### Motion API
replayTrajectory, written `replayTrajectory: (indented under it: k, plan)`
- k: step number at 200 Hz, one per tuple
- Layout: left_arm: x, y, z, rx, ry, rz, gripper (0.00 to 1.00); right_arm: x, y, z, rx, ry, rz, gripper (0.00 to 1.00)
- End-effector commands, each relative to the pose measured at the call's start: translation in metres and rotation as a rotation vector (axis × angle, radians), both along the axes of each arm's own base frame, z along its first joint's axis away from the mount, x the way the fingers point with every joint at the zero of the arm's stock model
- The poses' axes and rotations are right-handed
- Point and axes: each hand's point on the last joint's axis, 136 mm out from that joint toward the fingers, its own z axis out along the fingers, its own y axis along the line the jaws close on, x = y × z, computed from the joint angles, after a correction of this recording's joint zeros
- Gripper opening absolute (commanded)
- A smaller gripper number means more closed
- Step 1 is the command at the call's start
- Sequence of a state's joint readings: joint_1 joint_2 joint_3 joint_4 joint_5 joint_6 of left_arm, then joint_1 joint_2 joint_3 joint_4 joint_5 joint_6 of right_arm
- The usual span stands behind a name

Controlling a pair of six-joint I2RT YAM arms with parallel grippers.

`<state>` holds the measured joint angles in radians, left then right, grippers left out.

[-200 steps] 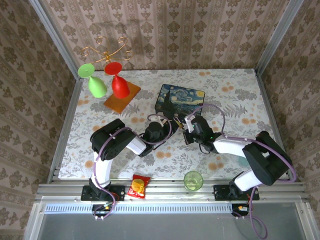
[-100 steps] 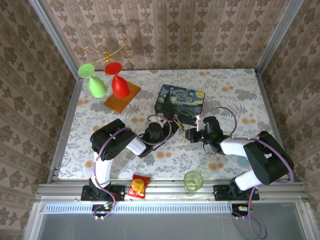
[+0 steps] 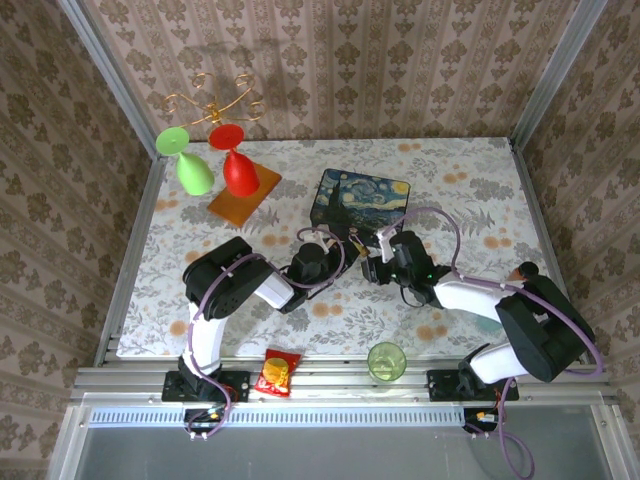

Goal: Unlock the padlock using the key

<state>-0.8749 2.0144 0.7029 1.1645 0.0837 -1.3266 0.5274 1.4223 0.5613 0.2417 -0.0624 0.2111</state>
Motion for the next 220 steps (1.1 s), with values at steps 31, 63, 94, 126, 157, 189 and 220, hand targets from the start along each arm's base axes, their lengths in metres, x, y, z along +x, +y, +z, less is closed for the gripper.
replayTrajectory:
  k: [31,63,94,126,157,189,220]
  plan:
    - [0.006,-0.008,0.025,-0.059,-0.051,-0.013,0.15,0.004,-0.006,-0.007,-0.189,-0.002,0.040,0.39]
    - [0.006,-0.010,0.028,-0.054,-0.056,-0.014,0.15,-0.001,0.003,-0.014,-0.236,0.005,0.086,0.35]
    - [0.005,-0.011,0.031,-0.055,-0.060,-0.018,0.15,0.004,0.000,-0.013,-0.258,-0.019,0.063,0.35]
    - [0.003,-0.013,0.035,-0.072,-0.060,-0.022,0.14,0.016,0.006,-0.014,-0.305,-0.063,0.050,0.32]
    - [0.001,-0.015,0.037,-0.087,-0.048,-0.028,0.14,0.028,0.017,-0.005,-0.275,-0.170,0.055,0.14]
    - [0.000,-0.007,0.032,-0.091,-0.039,-0.008,0.14,0.020,0.023,-0.005,-0.201,-0.131,0.094,0.04]
    - [0.004,0.015,0.012,0.005,-0.040,0.028,0.14,0.008,0.007,0.006,0.143,-0.022,0.044,0.04]
